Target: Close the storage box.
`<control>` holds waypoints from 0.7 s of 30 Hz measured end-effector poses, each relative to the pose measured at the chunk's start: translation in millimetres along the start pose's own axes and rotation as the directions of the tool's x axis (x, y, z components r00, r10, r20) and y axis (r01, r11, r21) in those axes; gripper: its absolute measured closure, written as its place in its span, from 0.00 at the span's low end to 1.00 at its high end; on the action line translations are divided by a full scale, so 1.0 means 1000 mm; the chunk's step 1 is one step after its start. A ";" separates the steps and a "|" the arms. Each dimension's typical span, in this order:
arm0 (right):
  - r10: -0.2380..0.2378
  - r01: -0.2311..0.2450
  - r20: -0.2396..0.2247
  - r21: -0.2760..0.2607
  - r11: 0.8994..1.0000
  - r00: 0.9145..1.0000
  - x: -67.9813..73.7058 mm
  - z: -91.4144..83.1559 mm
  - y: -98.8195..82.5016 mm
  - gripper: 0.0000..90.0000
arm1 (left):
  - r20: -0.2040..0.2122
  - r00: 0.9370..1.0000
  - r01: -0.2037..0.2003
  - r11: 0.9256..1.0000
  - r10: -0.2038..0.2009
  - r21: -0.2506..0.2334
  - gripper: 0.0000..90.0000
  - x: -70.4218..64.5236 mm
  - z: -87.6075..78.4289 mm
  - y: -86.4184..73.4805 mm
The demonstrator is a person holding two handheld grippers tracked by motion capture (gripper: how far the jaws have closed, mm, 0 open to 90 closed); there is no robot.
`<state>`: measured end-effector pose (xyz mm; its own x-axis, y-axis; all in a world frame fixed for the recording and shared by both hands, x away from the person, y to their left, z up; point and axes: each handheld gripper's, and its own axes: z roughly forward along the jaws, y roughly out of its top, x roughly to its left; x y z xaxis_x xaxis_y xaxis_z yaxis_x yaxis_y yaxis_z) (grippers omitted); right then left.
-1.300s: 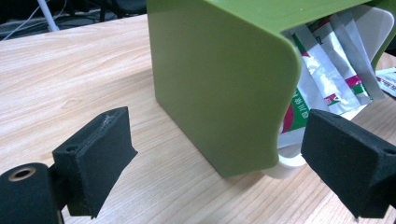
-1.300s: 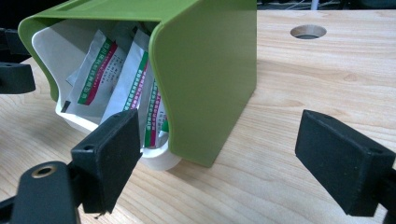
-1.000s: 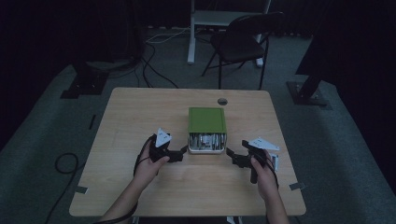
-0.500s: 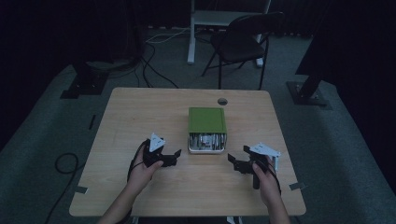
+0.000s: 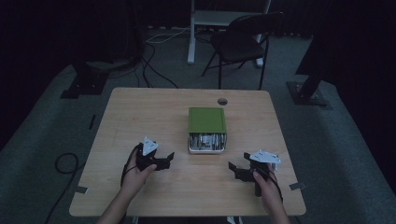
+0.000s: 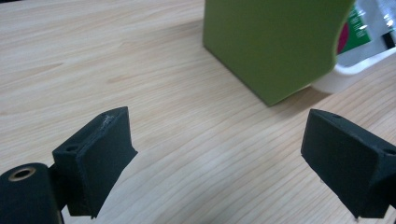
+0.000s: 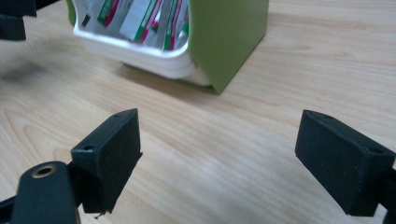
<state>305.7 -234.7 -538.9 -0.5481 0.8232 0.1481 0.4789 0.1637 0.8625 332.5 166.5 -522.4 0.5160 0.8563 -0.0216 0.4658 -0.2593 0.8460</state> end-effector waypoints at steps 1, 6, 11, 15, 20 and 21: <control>-0.003 0.003 -0.001 0.006 1.000 1.000 0.001 0.000 -0.001 0.15 | -0.001 1.000 0.007 1.000 -0.007 -0.001 0.11 0.001 -0.001 -0.001; -0.021 0.021 -0.002 0.022 1.000 1.000 0.004 -0.003 -0.005 0.15 | -0.022 1.000 0.015 1.000 -0.015 0.020 0.11 0.009 -0.003 -0.010; -0.037 0.036 0.004 0.038 0.999 0.999 0.003 -0.006 -0.007 0.15 | -0.032 0.999 0.029 0.999 -0.029 0.029 0.11 0.015 -0.008 -0.016; -0.035 0.034 0.018 0.041 0.999 0.999 0.002 -0.009 -0.010 0.15 | -0.068 0.997 0.043 0.998 -0.040 0.046 0.11 0.021 -0.014 -0.020; -0.048 0.046 0.031 0.069 0.997 0.998 0.001 -0.009 -0.015 0.15 | -0.140 0.988 0.077 0.994 -0.066 0.075 0.11 0.031 -0.020 -0.025; -0.048 0.046 0.031 0.072 0.996 0.998 0.000 -0.009 -0.016 0.15 | -0.159 0.985 0.082 0.993 -0.067 0.085 0.11 0.033 -0.022 -0.026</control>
<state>291.9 -241.9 -548.4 -0.5492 0.8306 0.0914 0.5012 0.2400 0.8314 322.0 211.6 -533.7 0.3625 0.9320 0.0066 0.5661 -0.2258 0.7928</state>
